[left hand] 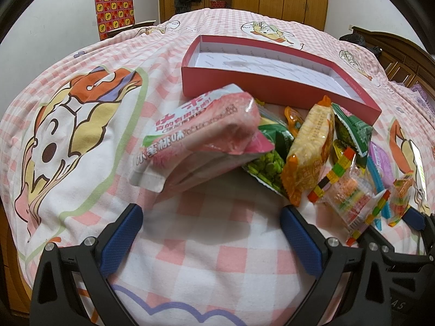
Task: Organize snacks
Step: 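Move both tools over the snack pile toward the packets, then grasp the pink peach pouch with the left tool while the right tool grasps the burger gummy packet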
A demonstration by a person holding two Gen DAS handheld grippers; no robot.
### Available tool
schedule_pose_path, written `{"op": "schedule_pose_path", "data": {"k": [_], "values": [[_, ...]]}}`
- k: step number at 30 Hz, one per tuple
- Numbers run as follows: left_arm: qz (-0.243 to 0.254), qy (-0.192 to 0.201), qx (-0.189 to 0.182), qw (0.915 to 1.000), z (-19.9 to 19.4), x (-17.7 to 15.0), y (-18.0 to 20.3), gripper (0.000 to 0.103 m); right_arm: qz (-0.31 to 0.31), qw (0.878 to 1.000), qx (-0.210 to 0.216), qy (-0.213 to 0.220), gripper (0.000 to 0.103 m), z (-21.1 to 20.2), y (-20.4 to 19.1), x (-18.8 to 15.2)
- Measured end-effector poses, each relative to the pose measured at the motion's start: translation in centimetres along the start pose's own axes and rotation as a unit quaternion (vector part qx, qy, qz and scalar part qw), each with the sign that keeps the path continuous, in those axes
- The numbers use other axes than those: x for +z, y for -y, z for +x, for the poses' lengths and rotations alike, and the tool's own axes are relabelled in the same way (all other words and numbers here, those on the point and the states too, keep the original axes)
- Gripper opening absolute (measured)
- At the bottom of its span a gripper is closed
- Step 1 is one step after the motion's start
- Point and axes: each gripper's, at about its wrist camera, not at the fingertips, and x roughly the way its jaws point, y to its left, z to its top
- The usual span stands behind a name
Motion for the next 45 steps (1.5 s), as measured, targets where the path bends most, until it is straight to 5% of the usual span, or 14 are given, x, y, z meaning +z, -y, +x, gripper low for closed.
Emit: {"op": "schedule_pose_path", "data": {"k": [29, 45], "values": [[0.000, 0.000, -0.001, 1.0000, 0.0, 0.0, 0.0, 0.103, 0.002, 1.000, 0.002, 0.001, 0.103, -0.2, 0.0, 0.0], [0.043, -0.012, -0.038, 0.9983, -2.8, 0.0, -0.1, 0.102, -0.057, 0.995, 0.082, -0.021, 0.103, -2.5, 0.9, 0.6]]}}
